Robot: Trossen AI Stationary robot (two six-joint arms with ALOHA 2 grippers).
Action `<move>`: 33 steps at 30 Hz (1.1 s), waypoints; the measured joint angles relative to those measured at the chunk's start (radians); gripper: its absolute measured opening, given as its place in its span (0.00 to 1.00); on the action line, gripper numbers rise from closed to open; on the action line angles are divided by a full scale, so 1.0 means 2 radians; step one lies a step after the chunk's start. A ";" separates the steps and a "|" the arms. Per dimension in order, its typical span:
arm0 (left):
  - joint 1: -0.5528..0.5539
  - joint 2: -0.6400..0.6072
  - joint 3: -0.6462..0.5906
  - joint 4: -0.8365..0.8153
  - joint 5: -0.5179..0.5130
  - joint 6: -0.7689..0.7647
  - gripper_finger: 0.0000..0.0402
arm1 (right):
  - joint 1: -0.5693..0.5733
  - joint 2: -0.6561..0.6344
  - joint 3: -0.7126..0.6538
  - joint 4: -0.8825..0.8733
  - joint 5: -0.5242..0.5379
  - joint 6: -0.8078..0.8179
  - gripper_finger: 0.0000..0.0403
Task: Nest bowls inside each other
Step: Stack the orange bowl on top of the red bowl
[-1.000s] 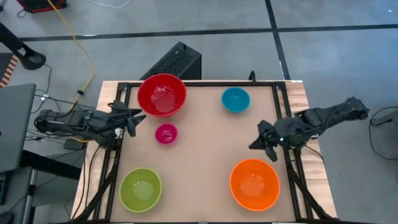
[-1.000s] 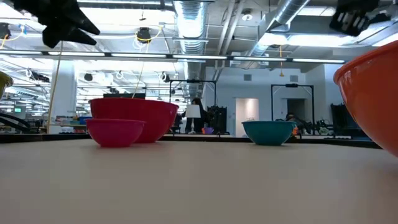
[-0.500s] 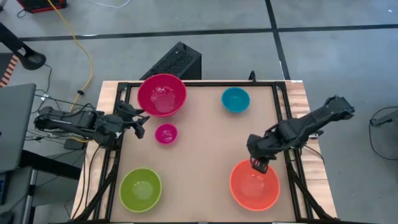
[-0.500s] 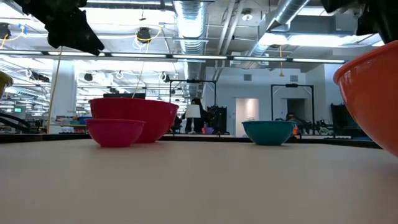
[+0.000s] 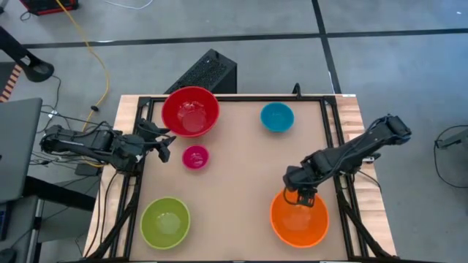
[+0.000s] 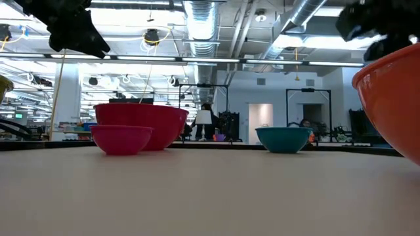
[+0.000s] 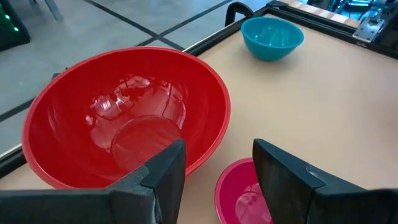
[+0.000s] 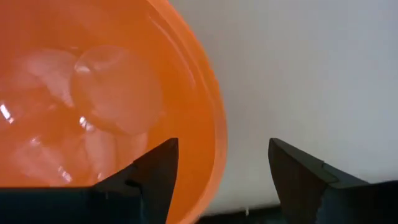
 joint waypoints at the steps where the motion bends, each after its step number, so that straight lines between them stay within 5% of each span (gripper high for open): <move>1: 0.000 0.000 0.000 0.000 0.000 0.000 0.44 | -0.001 -0.001 -0.011 0.013 0.000 -0.005 0.63; 11: 0.000 0.000 0.000 -0.003 0.002 -0.020 0.44 | -0.012 -0.002 -0.080 0.096 -0.009 -0.025 0.55; 21: 0.000 0.000 0.000 -0.003 0.001 -0.025 0.44 | -0.048 -0.004 -0.079 0.105 -0.042 -0.083 0.04; 33: 0.000 0.000 0.000 -0.012 0.002 -0.033 0.44 | -0.146 -0.002 0.022 0.104 -0.086 -0.150 0.01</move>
